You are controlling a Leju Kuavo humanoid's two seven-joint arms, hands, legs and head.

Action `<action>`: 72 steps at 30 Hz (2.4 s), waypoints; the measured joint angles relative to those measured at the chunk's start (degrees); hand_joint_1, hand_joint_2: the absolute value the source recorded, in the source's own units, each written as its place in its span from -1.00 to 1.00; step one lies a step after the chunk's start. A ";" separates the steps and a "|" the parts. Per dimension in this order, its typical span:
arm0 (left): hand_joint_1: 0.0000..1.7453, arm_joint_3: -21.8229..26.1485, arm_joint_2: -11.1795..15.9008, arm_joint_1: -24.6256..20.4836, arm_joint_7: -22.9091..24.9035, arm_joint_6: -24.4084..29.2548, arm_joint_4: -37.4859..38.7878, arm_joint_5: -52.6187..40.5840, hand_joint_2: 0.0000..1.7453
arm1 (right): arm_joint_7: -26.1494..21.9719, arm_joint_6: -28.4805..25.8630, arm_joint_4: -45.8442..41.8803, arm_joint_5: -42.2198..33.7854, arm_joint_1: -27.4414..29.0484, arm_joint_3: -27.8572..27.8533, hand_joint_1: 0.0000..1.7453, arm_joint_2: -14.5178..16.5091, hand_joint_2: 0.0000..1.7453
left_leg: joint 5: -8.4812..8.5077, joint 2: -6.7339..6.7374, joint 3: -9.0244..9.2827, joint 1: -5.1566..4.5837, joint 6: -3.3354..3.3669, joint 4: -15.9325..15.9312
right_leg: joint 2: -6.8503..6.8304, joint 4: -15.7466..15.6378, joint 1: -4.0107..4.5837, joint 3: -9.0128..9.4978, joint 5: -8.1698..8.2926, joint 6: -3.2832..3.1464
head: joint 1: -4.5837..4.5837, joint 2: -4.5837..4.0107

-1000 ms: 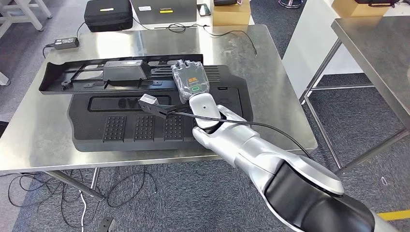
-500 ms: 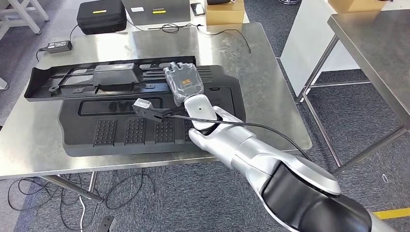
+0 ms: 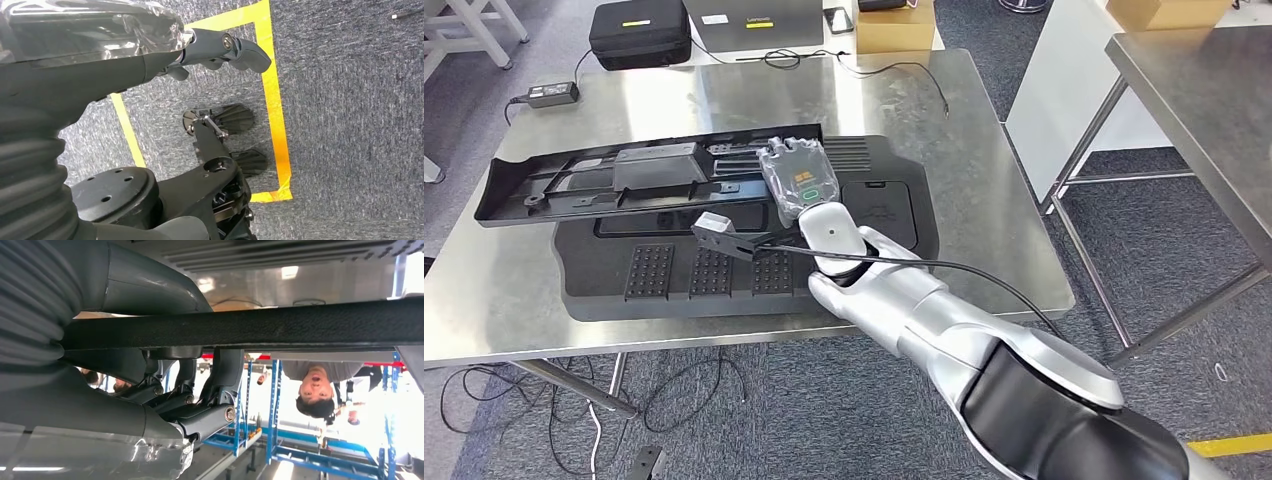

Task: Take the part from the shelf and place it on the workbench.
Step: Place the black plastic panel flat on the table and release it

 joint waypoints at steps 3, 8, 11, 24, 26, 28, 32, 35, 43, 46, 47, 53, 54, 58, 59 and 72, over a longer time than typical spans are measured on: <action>-1.00 0.00 0.00 -0.13 -0.45 -0.25 0.00 -0.85 1.00 | 0.43 -0.01 0.25 -0.42 0.13 0.00 1.00 0.20 1.00 | 0.00 -0.01 -0.01 0.00 0.00 0.01 | -0.03 -0.03 -0.01 0.01 0.00 0.00 | 0.03 0.00; -1.00 -0.02 0.00 -0.57 0.05 -0.26 0.00 -1.66 1.00 | 0.66 0.88 0.70 -1.10 0.35 0.00 1.00 0.36 1.00 | -0.01 -0.02 0.00 0.00 0.01 0.01 | -0.03 -0.06 -0.01 0.03 0.00 0.01 | 0.03 0.00; -1.00 -0.02 0.00 -1.08 0.64 -0.26 0.00 -2.01 1.00 | 0.65 1.63 0.98 -1.84 1.16 0.00 1.00 0.71 1.00 | -0.01 -0.03 0.00 0.00 0.01 0.01 | -0.04 -0.06 -0.01 0.05 0.00 0.01 | 0.04 0.00; -1.00 -0.02 0.00 -1.56 1.54 -0.47 -0.01 -2.55 1.00 | 0.30 2.67 2.27 -3.66 4.70 0.00 1.00 1.86 1.00 | -0.01 -0.03 0.02 0.00 0.01 0.01 | -0.03 -0.06 0.00 0.05 0.00 0.01 | 0.00 0.00; -1.00 -0.02 0.00 -1.58 1.69 -0.49 -0.01 -2.60 1.00 | 0.08 2.68 2.45 -3.85 5.08 0.00 0.50 1.92 0.50 | -0.01 -0.03 0.02 0.00 0.01 0.01 | -0.03 -0.06 0.00 0.06 0.00 0.01 | 0.02 0.00; -1.00 -0.02 0.00 -1.59 1.75 -0.49 -0.01 -2.76 1.00 | -0.09 2.65 2.61 -4.05 5.44 0.00 -0.50 2.02 -0.50 | -0.01 -0.03 0.03 0.00 0.01 0.01 | -0.03 -0.06 -0.01 0.06 0.01 0.01 | 0.03 0.00; -1.00 -0.02 0.00 -1.64 1.75 -0.49 -0.01 -3.32 1.00 | -0.19 2.36 2.82 -4.27 5.79 0.00 -1.00 2.16 -1.00 | -0.01 -0.03 0.03 0.00 0.01 0.01 | -0.03 -0.06 -0.01 0.07 0.01 0.01 | 0.02 0.00; -1.00 -0.02 0.00 -1.66 1.74 -0.49 -0.01 -3.34 1.00 | -0.28 2.16 2.91 -4.34 5.79 0.00 -1.00 2.17 -1.00 | -0.01 -0.03 0.05 0.00 0.01 0.01 | -0.03 -0.06 -0.01 0.07 0.01 0.01 | 0.01 0.00; -1.00 -0.02 0.00 -1.73 1.73 -0.49 -0.01 -3.35 0.00 | -0.33 2.11 3.04 -4.34 5.80 0.00 -1.00 2.17 -1.00 | -0.01 -0.03 0.08 0.00 0.01 0.01 | -0.03 -0.06 0.00 0.10 0.01 0.01 | -0.01 0.00; -1.00 -0.02 0.00 -1.76 1.74 -0.23 -0.01 -3.48 -1.00 | -0.34 2.07 3.09 -4.35 5.80 0.00 -1.00 2.17 -1.00 | -0.01 -0.03 0.08 0.00 0.01 0.01 | -0.03 -0.06 0.00 0.11 0.01 0.01 | -0.01 0.00; -1.00 -0.02 0.00 -1.78 1.76 -0.01 -0.01 -3.58 -1.00 | -0.36 2.03 3.10 -4.36 5.80 0.00 -1.00 2.17 -1.00 | -0.01 -0.03 0.08 0.00 0.01 0.01 | -0.03 -0.06 0.00 0.11 0.01 0.01 | -0.01 0.00; -1.00 -0.02 0.00 -1.81 1.94 0.72 0.00 -3.86 -1.00 | -0.68 1.72 3.11 -4.36 5.80 -0.02 -1.00 2.15 -1.00 | -0.01 -0.03 0.09 0.00 0.01 0.01 | -0.02 -0.06 -0.01 0.12 0.01 0.01 | 0.01 0.00; -1.00 -0.02 0.00 -1.81 1.95 0.80 0.00 -3.86 -1.00 | -0.80 1.75 3.11 -4.36 5.80 -0.02 -1.00 2.15 -1.00 | -0.01 -0.03 0.10 0.00 0.01 0.01 | -0.02 -0.06 -0.01 0.12 0.01 0.01 | 0.02 0.00; -1.00 -0.02 0.00 -1.87 2.25 0.93 0.00 -3.97 -1.00 | -1.91 5.92 3.16 -4.56 5.73 -0.02 -1.00 2.15 -1.00 | -0.01 -0.03 0.12 0.00 0.01 0.01 | -0.02 -0.06 -0.01 0.14 0.00 0.01 | 0.01 0.00; -1.00 -0.02 0.00 -1.91 2.43 0.93 0.00 -4.04 -1.00 | -2.22 8.00 3.17 -4.65 5.71 -0.02 -1.00 2.15 -1.00 | -0.01 -0.03 0.13 0.00 0.01 0.01 | -0.02 -0.06 0.00 0.16 0.00 0.01 | 0.01 0.00; -1.00 -0.02 0.00 -2.02 2.67 1.22 0.00 -4.02 -1.00 | -3.02 12.40 3.19 -4.63 5.65 -0.01 -1.00 2.20 -1.00 | -0.01 -0.03 0.19 0.00 0.01 0.01 | -0.03 -0.06 -0.01 0.23 0.00 0.01 | 0.01 0.00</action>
